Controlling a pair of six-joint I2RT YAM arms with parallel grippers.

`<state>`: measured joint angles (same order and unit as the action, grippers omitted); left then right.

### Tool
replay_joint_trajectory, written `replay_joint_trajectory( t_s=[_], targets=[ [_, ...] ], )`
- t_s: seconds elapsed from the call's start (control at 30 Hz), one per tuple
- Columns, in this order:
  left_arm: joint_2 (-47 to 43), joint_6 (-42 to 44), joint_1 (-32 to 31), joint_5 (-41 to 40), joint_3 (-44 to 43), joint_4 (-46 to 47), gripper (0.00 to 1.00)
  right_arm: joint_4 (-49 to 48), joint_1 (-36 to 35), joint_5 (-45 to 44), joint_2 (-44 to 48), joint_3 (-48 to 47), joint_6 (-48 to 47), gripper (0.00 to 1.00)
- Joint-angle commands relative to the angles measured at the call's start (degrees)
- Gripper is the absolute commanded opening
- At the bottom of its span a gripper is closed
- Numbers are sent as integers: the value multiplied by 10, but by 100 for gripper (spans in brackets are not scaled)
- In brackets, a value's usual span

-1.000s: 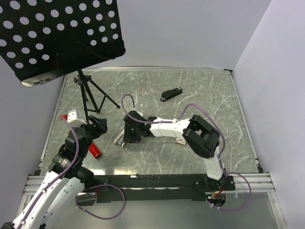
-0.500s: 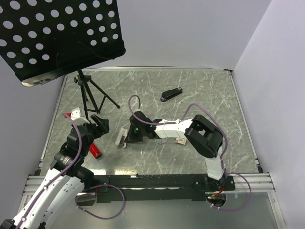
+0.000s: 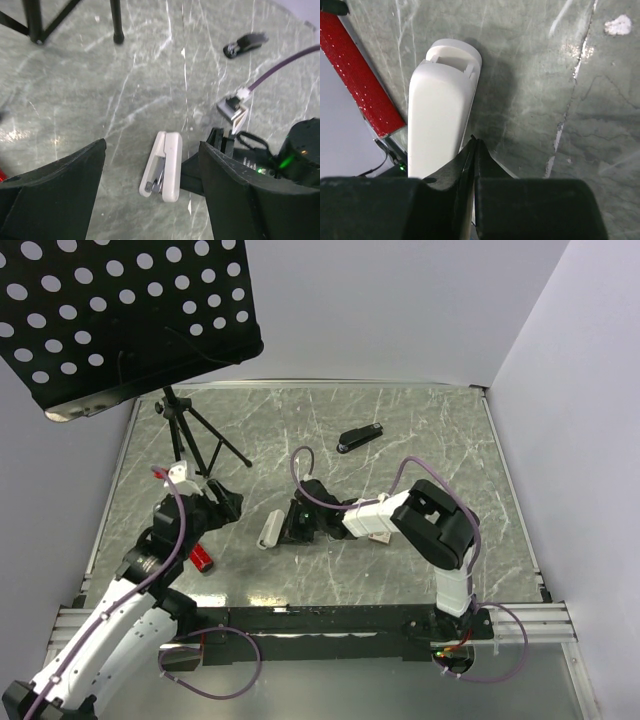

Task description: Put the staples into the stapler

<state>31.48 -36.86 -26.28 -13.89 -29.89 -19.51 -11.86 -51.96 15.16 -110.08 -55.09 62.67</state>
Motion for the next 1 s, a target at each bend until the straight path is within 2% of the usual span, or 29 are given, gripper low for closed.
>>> replay_joint_trajectory(
  t_s=[0.0,0.37,0.57,0.8,0.97],
  targets=[
    [24,9,2,40,0,24,80,14,4,-12,23,10,-39,6],
    [68,5,2,71,2,22,80,93,4,-24,44,-55,-94,8],
    [135,-16,2,113,4,22,81,130,4,-20,38,-101,-106,9],
    [180,-94,2,156,52,93,76,141,4,-16,29,-107,-104,9],
    [230,-105,2,171,57,115,71,138,4,-15,29,-98,-101,9]
  ],
)
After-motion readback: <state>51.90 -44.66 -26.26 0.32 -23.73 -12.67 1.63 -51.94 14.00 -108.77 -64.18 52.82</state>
